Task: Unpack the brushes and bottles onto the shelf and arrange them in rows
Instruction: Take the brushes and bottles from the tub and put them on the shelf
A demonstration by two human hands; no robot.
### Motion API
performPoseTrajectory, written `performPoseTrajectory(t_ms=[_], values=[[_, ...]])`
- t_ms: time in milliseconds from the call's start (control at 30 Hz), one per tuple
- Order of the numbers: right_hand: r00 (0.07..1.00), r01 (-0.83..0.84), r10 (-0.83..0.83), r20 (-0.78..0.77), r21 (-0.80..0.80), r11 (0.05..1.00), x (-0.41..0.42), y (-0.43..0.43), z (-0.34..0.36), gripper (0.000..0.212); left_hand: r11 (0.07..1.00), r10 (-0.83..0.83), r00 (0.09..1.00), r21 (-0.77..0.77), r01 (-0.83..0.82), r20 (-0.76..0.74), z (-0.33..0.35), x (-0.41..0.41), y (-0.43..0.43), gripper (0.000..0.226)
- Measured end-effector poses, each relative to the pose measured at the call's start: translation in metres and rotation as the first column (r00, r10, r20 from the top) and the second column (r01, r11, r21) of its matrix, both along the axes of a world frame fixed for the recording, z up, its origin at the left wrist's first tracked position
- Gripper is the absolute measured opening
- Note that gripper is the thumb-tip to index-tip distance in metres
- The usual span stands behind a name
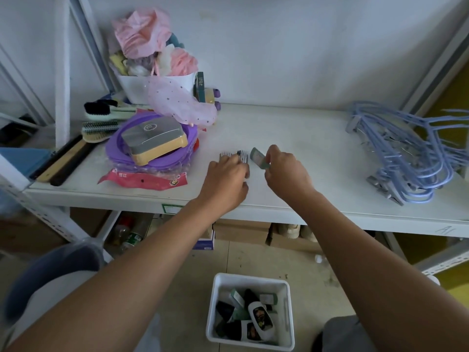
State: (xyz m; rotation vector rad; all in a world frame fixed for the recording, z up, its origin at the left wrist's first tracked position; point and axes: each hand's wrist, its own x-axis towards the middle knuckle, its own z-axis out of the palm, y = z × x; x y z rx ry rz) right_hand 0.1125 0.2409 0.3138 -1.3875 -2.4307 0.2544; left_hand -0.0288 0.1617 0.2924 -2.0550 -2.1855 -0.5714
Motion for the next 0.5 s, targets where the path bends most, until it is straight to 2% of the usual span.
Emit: performPoseTrajectory(t_ms=[67,200,367,500], values=[[0.995,-0.008,-0.006,0.103,0.131,0.991,0.002,0.001,0.0,0.022,1.0,-0.015,1.0,-0.024,0.015,-0.002,0.0,-0.001,-0.003,0.021],[0.989,-0.066,0.031,0.147,0.24,0.969,0.001,-0.001,-0.003,0.035,0.999,-0.034,0.999,-0.042,0.035,0.014,0.011,-0.004,-0.011,0.025],[0.98,-0.198,0.186,0.069,0.266,0.943,-0.007,-0.016,-0.004,0.03,1.0,-0.019,0.994,-0.01,0.02,0.106,0.021,-0.023,-0.025,0.031],[0.943,-0.329,0.333,0.015,0.196,0.924,0.006,-0.042,-0.008,0.026,0.999,-0.053,0.99,0.003,0.053,0.129,0.013,-0.026,-0.051,0.03]])
